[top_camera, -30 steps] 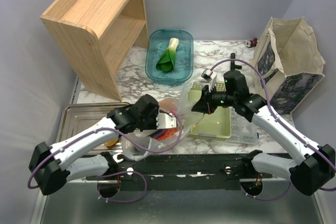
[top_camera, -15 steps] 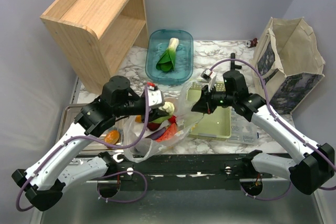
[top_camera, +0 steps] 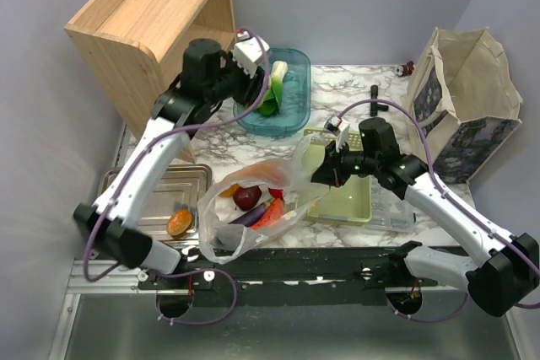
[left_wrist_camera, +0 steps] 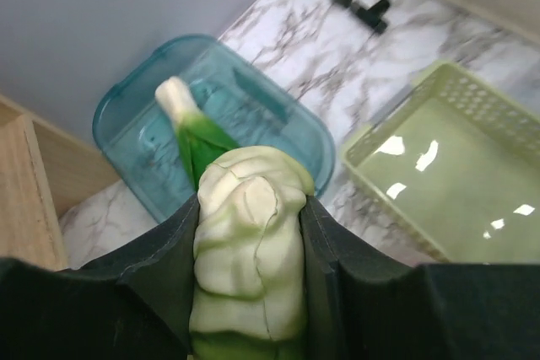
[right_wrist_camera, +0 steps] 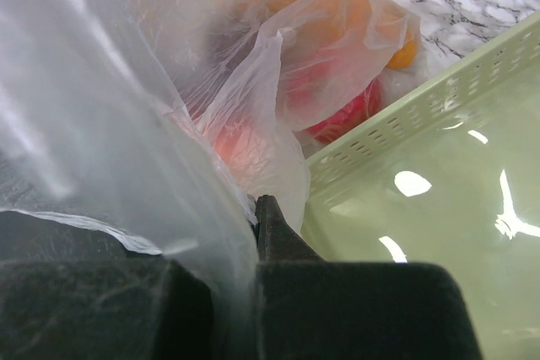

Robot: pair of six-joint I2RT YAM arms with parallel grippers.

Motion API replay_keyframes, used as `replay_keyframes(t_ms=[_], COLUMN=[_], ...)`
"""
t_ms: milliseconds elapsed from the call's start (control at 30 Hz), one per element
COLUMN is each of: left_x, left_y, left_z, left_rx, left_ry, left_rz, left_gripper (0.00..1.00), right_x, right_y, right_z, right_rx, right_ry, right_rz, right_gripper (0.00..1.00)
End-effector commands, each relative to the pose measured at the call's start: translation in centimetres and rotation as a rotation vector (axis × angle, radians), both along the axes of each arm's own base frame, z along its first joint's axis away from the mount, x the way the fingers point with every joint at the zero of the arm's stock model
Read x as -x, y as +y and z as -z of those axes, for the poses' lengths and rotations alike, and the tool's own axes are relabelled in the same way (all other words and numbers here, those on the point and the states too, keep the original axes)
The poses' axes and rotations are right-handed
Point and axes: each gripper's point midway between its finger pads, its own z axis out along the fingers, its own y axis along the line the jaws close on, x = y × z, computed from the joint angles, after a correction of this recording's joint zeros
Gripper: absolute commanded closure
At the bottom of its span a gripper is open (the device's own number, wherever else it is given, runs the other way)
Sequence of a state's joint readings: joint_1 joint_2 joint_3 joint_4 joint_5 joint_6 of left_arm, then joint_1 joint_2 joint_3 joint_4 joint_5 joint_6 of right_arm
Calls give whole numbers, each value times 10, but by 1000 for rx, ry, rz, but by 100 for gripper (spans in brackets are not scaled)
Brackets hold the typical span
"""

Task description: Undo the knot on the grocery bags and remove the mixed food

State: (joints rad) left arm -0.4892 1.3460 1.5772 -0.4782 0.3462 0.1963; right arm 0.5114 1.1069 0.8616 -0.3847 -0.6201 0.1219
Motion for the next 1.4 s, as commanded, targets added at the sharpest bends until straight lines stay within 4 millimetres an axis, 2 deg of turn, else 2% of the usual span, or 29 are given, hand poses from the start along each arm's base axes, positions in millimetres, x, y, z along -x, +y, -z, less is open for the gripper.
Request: replay_keyframes(t_ms=[0, 133, 233, 300, 333, 367, 500, 633, 667, 767, 833, 900, 933, 1033, 1067, 1100, 1133, 1167, 1200, 1267, 1333, 1367], left_x=[-72, -120, -156, -176, -184, -190, -205, -205, -201, -182, -171, -158, -151, -124, -115, -102, -90, -73, -56, -10, 47, 69], left_y=[6, -12, -17, -19, -19, -18, -11, -4, -5, -10, -13, -17, -18, -19, -17, -15, -13, -10, -8, -5, -2, 0], left_z=[64, 97, 119, 140, 143, 156, 190, 214, 220, 224, 210, 182, 164, 110, 99, 78, 69, 48, 41, 18, 6, 16], left_rx=[-183, -253, -312, -332, -340, -366, -472, -546, -554, -538, -491, -429, -392, -296, -274, -246, -229, -196, -176, -129, -119, -141], left_ry=[92, 57, 53, 102, 109, 131, 128, 133, 149, 195, 203, 190, 178, 122, 112, 79, 67, 27, 15, -45, -129, -147], left_rz=[-97, -72, -98, -99, -103, -102, -99, -82, -60, 9, 21, 35, 39, 56, 57, 66, 77, 96, 121, 215, 354, 412], left_gripper=[92, 88, 87, 86, 85, 84, 78, 76, 73, 36, 24, 17, 4, 4, 4, 4, 4, 4, 5, 9, 18, 24], right_x=[-3, -5, -8, -10, -12, -14, -20, -21, -21, -21, -22, -24, -25, -27, -28, -29, -30, -31, -32, -32, -31, -30], right_y=[-4, -5, -4, -3, -3, -3, -1, 0, 1, 1, 2, 3, 4, 7, 8, 10, 11, 12, 13, 16, 18, 20], right_z=[1, 0, -2, -4, -5, -5, -7, -7, -7, -7, -8, -11, -13, -20, -22, -25, -27, -29, -31, -34, -36, -38], right_rx=[32, 43, 50, 54, 55, 57, 63, 60, 60, 62, 61, 53, 48, 30, 25, 19, 14, 9, 4, -8, -17, -23], right_ry=[-41, -42, -47, -52, -56, -59, -75, -73, -70, -74, -80, -86, -90, -105, -111, -118, -123, -129, -130, -133, -132, -133], right_rz=[11, 13, 11, 11, 14, 16, 18, 11, 8, 5, 3, 2, 1, -7, -9, -12, -13, -15, -18, -23, -32, -36], right_gripper=[99, 99, 99, 99, 99, 99, 99, 99, 99, 99, 99, 99, 99, 99, 99, 99, 99, 99, 99, 99, 99, 99])
